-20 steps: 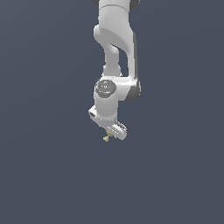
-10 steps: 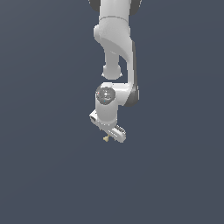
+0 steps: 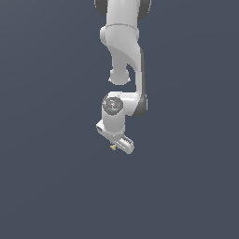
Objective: Pick up the object and move it to a goal position.
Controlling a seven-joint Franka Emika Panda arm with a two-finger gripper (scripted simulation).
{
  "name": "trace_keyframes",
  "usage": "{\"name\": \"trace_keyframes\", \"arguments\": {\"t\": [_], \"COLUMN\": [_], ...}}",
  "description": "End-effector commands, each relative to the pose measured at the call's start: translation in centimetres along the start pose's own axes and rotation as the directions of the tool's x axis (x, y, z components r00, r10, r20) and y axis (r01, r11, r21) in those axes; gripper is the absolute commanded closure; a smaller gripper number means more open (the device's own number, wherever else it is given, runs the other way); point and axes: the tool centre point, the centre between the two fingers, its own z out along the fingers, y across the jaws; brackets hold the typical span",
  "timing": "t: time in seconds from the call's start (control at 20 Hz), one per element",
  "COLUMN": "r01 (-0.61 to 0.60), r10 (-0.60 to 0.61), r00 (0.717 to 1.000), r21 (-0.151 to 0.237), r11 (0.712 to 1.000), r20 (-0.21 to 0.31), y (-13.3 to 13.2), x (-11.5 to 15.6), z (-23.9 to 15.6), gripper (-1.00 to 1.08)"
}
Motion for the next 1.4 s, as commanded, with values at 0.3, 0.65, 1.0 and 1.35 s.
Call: {"name": "trace_keyframes", "arguments": {"t": [0.3, 0.65, 1.0, 1.35], "r01": [0.001, 0.001, 0.0, 0.0], "r10": [-0.001, -0.001, 0.0, 0.0], "r00": [1.0, 1.0, 1.0, 1.0], "r21": [0.001, 0.001, 0.0, -0.002], "r11": [1.0, 1.0, 1.0, 1.0], "r20": [-0.001, -0.001, -0.001, -0.001], "y": [-0.1, -1.0, -3.4, -7.1], "x": [0.0, -0.1, -0.5, -0.9], "z": [0.0, -1.5, -5.8, -12.0], "gripper": [1.08, 1.08, 1.08, 1.08]}}
